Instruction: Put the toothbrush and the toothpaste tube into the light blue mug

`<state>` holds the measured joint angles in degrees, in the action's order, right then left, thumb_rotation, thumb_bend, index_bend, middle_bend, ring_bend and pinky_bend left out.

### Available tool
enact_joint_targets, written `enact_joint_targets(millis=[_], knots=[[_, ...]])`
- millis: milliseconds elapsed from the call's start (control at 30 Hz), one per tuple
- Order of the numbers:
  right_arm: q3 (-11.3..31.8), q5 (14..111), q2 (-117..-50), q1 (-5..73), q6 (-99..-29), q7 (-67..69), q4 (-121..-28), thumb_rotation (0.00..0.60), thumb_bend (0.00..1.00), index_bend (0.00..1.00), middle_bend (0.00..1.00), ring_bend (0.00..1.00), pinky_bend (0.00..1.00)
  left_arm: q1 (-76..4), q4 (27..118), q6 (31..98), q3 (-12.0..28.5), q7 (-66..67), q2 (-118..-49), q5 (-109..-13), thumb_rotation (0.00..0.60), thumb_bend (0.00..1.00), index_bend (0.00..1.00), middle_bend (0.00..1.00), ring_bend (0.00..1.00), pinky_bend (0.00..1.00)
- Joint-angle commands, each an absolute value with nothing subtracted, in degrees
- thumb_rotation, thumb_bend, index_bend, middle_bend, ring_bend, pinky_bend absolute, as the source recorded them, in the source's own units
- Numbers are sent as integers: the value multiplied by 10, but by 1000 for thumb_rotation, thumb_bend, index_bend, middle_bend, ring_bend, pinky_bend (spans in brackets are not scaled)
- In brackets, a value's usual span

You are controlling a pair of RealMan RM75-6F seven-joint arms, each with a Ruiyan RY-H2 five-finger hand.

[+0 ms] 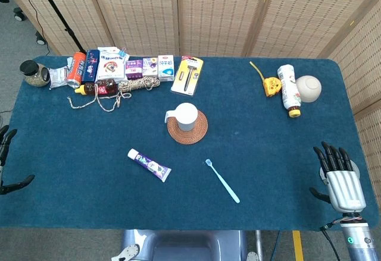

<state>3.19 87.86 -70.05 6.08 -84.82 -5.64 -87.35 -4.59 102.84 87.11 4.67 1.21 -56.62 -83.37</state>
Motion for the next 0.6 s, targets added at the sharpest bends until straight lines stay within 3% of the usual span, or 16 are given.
enact_joint_targets(millis=[33,333,600], knots=[[32,885,-704,62,-852,-52,-876,600,0,0,0,0,0,-44,1029,874,46,12,-566,-835,600,0,0,0,0,0],[28,902,-701,109,-779,-34,-960,600,0,0,0,0,0,-40,1032,885,45,17,-569,-844,600,0,0,0,0,0],[46,895,-716,147,-740,-122,-1016,600,0,0,0,0,0,-48,1032,869,50,30,-573,-827,600,0,0,0,0,0]])
